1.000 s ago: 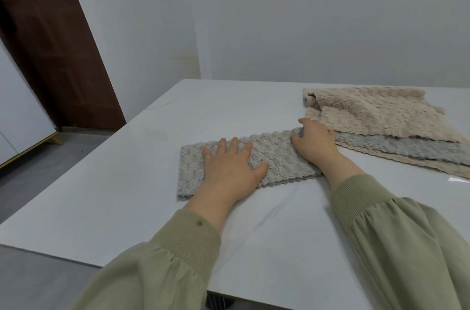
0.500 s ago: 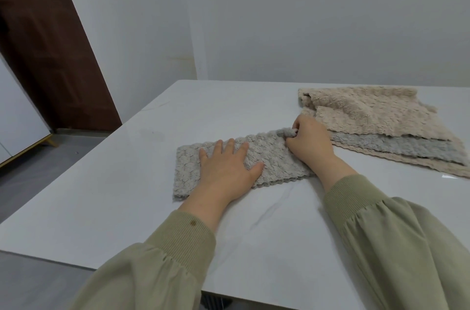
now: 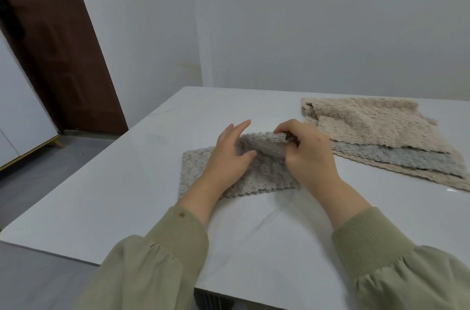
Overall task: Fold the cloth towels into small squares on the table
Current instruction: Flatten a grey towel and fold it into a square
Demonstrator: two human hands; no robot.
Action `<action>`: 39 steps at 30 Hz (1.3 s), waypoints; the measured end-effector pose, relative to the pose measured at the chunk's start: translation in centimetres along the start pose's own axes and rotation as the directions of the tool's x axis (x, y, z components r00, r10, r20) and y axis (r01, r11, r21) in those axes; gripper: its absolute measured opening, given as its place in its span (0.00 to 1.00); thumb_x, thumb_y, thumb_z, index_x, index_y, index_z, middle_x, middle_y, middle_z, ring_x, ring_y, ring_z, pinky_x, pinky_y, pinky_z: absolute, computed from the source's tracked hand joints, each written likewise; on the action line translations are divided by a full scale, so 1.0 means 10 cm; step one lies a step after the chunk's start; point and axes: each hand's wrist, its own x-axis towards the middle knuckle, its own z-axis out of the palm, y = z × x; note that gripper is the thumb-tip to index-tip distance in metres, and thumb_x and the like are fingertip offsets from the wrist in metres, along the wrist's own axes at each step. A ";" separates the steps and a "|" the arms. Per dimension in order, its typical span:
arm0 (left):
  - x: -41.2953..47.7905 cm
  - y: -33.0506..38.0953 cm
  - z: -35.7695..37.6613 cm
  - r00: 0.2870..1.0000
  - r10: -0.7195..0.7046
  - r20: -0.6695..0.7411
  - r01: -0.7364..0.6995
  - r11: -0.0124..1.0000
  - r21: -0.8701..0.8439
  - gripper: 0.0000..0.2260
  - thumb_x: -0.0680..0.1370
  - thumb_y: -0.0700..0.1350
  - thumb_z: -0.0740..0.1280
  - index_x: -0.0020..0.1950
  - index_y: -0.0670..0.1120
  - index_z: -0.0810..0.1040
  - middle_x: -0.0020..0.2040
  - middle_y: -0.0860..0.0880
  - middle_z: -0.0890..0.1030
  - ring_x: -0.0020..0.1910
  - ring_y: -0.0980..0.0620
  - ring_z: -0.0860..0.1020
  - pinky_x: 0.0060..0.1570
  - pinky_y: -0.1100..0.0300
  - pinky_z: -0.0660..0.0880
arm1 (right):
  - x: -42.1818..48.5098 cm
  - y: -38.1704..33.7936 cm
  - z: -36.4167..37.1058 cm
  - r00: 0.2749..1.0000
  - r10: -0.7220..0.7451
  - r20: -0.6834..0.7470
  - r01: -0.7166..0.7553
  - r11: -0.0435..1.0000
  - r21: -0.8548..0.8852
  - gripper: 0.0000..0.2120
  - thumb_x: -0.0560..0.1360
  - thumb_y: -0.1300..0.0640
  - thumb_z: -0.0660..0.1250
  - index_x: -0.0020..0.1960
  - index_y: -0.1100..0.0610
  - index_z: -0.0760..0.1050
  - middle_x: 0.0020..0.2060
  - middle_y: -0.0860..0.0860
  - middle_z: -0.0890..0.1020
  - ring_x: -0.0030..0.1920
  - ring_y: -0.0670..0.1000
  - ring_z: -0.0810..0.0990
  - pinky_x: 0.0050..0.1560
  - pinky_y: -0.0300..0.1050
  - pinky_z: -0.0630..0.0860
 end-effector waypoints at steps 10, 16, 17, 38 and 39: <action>-0.04 0.08 0.00 0.979 0.205 -0.014 -0.199 0.963 0.183 0.03 0.73 0.43 0.71 0.41 0.44 0.80 0.39 0.50 0.77 0.46 0.54 0.71 0.44 0.63 0.68 | 0.04 -0.13 -0.03 0.995 -0.008 0.102 0.003 0.999 0.048 0.15 0.64 0.67 0.56 0.44 0.59 0.78 0.35 0.50 0.80 0.37 0.54 0.75 0.39 0.40 0.66; -0.04 0.08 0.00 0.964 0.152 -0.217 -0.122 0.982 0.145 0.18 0.74 0.44 0.70 0.30 0.43 0.64 0.28 0.51 0.64 0.28 0.55 0.61 0.30 0.62 0.58 | 0.12 -0.11 -0.11 0.960 0.269 -0.084 -0.266 0.963 0.040 0.13 0.75 0.58 0.65 0.59 0.57 0.73 0.46 0.49 0.79 0.45 0.49 0.76 0.48 0.42 0.69; -0.04 0.09 -0.01 0.961 0.137 -0.240 -0.106 0.985 0.138 0.19 0.74 0.45 0.70 0.30 0.42 0.63 0.27 0.51 0.63 0.28 0.56 0.60 0.29 0.62 0.56 | 0.16 -0.09 -0.14 0.913 0.407 -0.040 -0.400 0.909 0.118 0.16 0.76 0.54 0.65 0.62 0.55 0.71 0.49 0.48 0.77 0.48 0.48 0.75 0.49 0.42 0.69; 0.02 0.10 -0.12 0.838 0.029 -0.545 0.048 0.991 0.126 0.22 0.73 0.45 0.70 0.28 0.47 0.59 0.24 0.52 0.61 0.27 0.53 0.58 0.26 0.61 0.56 | -0.05 -0.24 0.22 0.576 0.521 0.630 -0.817 0.381 0.433 0.16 0.69 0.68 0.72 0.56 0.61 0.78 0.48 0.57 0.84 0.48 0.55 0.84 0.50 0.48 0.81; 0.02 0.10 -0.12 0.836 0.025 -0.548 0.043 0.993 0.111 0.22 0.74 0.45 0.70 0.28 0.47 0.59 0.25 0.52 0.61 0.27 0.54 0.58 0.26 0.61 0.57 | -0.06 -0.22 0.26 0.594 0.581 0.556 -0.804 0.408 0.432 0.14 0.68 0.67 0.72 0.54 0.61 0.79 0.46 0.57 0.85 0.47 0.55 0.84 0.50 0.50 0.81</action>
